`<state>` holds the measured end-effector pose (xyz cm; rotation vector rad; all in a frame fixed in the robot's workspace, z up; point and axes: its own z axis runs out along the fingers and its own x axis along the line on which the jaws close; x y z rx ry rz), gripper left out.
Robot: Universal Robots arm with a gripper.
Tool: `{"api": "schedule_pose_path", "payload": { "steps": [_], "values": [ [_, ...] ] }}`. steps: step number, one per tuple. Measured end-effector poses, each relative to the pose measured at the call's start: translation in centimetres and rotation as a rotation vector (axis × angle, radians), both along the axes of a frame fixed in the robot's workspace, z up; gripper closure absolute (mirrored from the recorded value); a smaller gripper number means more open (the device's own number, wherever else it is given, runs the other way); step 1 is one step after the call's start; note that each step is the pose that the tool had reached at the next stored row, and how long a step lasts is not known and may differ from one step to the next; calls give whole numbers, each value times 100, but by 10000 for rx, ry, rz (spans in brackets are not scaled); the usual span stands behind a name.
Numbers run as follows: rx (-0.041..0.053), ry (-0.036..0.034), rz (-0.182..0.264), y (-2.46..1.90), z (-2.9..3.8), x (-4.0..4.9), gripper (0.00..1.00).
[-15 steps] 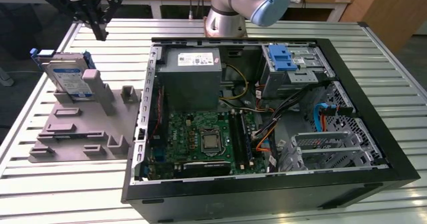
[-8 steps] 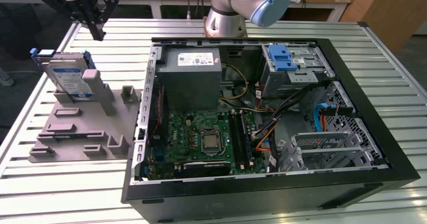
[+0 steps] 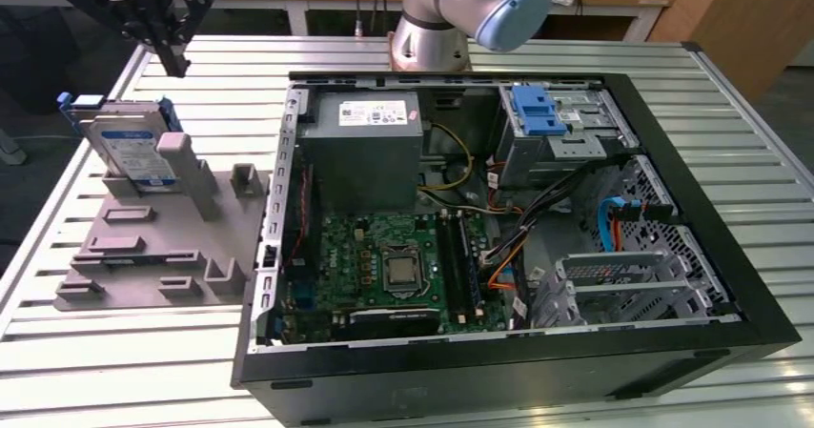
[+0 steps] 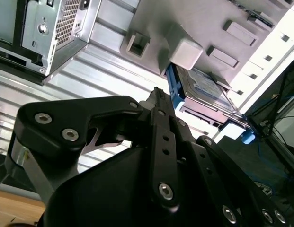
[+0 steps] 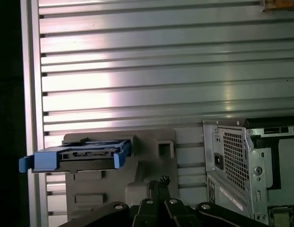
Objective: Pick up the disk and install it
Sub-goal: 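Reach for the disk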
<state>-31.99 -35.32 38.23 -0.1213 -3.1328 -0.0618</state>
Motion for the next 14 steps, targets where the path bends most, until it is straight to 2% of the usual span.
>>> {"api": "schedule_pose_path", "payload": {
  "steps": [12,14],
  "values": [
    [0,0,-1,51,-19,-271,89],
    [0,0,-1,64,-29,-353,89]
  ]
}}
